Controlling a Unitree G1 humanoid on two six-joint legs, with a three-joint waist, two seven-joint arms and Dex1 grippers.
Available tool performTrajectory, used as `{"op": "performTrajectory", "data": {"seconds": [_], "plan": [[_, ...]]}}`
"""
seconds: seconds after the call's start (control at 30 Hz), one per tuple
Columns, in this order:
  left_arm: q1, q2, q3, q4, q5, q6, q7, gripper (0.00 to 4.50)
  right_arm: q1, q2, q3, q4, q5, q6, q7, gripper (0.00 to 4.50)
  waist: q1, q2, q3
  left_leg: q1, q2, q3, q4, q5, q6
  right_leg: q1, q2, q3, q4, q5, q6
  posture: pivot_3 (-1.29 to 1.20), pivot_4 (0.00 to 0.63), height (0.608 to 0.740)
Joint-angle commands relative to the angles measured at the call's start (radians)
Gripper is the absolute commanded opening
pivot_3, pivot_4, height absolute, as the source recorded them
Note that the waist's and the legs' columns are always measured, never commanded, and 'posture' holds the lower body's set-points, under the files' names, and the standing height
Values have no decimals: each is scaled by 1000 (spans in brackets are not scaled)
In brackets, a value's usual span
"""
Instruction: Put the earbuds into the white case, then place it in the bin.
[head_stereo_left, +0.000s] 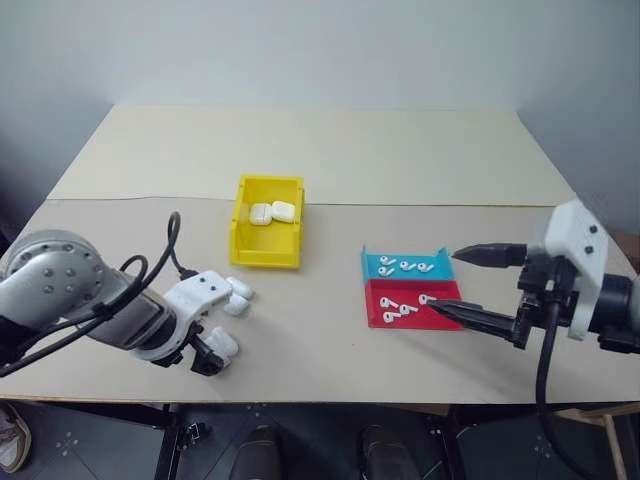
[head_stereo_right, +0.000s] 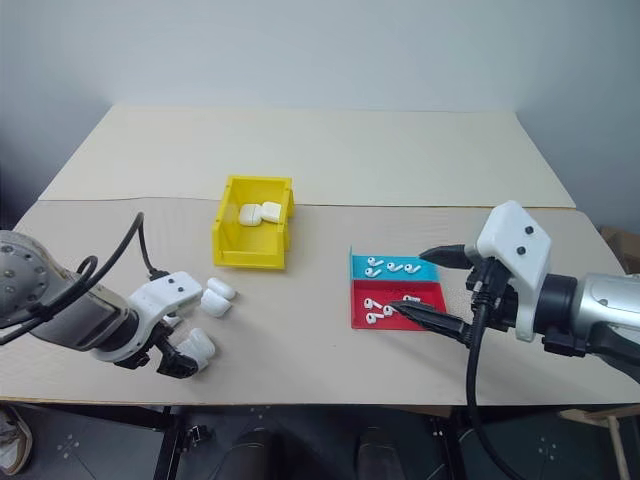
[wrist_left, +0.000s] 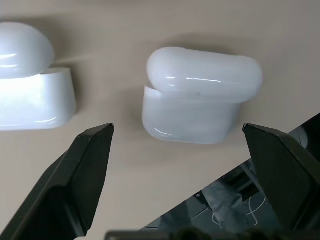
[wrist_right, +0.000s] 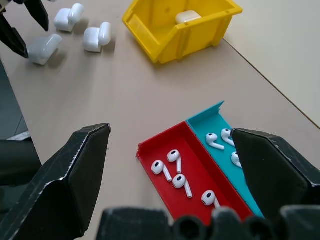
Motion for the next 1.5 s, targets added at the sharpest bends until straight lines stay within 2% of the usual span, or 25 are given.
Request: {"op": "performTrajectory", "data": {"seconds": [0.03,0.33,0.5,0.7,0.73,0.8,1.17,1.2,1.4,1.5], "plan": [[-24,-7,31,-50,68,48,-74,4500,7,-13,-53,-27,40,9,-24,4468,0,0,0,0,0,0,0,0,0,0,0,0,0,0,0,0,150,740],[-23,-54,19,-51,192,55,-180,4500,45,-19,-89,-58,114,10,-89,4468,0,-1,0,0,0,0,0,0,0,0,0,0,0,0,0,0,150,740],[-18,-82,16,-46,206,55,-201,4500,67,-24,-98,-63,130,0,-110,4468,0,-1,-1,0,0,-1,0,0,0,0,0,0,0,0,0,0,150,740],[-17,-65,-4,-46,200,55,-212,4500,74,-29,-99,-63,142,-4,-121,4468,-2,-1,-1,0,0,-1,0,0,0,0,0,0,0,0,0,0,150,740],[-17,-57,-10,-52,200,55,-217,4048,72,-29,-95,-62,144,-4,-125,4500,-1,-1,-1,0,0,-1,0,0,0,0,0,0,0,0,0,0,150,740],[-15,-43,-16,-61,196,55,-223,3782,68,-30,-87,-61,148,-4,-134,4500,-2,-1,-1,0,0,-1,0,0,0,0,0,0,0,0,0,0,150,740],[-9,-41,13,-86,230,55,-237,170,78,-31,-89,-58,157,-10,-149,4500,-1,-1,-1,0,0,-1,0,0,0,0,0,0,0,0,0,0,150,740],[-10,-37,18,-90,243,55,-236,26,78,-30,-89,-57,156,-11,-150,4500,-1,-1,-1,0,0,-1,0,0,0,0,0,0,0,0,0,0,150,740],[-5,3,24,-128,311,55,-288,26,67,-21,-59,-55,142,-26,-156,4500,-3,-1,-1,0,0,-1,0,0,0,0,0,0,0,0,0,0,150,740],[10,48,76,-160,342,55,-355,26,70,-20,-60,-58,152,-28,-151,4500,-2,-1,-1,-1,0,-1,0,0,0,0,0,0,0,0,0,0,150,740]]}}
